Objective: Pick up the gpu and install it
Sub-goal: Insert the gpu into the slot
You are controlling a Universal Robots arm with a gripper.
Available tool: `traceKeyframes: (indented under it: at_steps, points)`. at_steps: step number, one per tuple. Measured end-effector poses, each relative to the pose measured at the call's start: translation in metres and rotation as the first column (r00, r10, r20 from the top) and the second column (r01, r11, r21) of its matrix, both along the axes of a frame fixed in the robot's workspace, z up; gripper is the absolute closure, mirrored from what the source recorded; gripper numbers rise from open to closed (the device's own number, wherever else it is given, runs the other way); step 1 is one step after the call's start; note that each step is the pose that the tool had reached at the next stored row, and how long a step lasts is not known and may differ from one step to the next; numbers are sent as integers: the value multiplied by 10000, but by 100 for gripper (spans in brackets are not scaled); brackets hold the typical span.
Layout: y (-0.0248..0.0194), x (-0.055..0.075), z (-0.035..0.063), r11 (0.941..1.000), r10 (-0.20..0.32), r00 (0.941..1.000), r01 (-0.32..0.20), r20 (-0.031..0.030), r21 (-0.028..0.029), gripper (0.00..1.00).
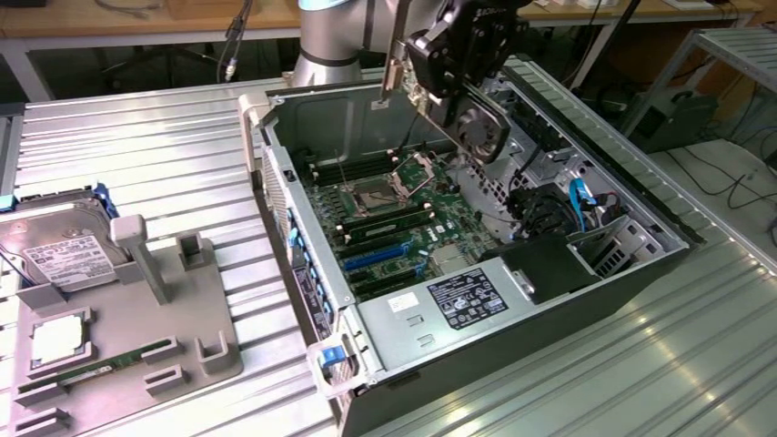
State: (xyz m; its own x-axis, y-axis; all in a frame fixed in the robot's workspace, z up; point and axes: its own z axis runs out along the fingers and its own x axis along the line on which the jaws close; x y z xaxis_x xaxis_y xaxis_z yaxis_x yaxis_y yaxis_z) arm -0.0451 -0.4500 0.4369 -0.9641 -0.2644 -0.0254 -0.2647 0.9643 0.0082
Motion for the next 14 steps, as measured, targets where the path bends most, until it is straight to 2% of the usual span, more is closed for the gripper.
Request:
traceKeyframes:
  at_steps: [6, 8, 12, 14]
  points:
    - [0, 0, 0, 9949, 1006, 9949, -1006, 0, 0, 72]
    - [0, 0, 0, 9855, 1696, 9855, -1696, 0, 0, 72]
    - [0, 0, 0, 9691, 2468, 9691, -2468, 0, 0, 72]
    - [0, 0, 0, 9589, 2838, 9589, -2838, 0, 0, 72]
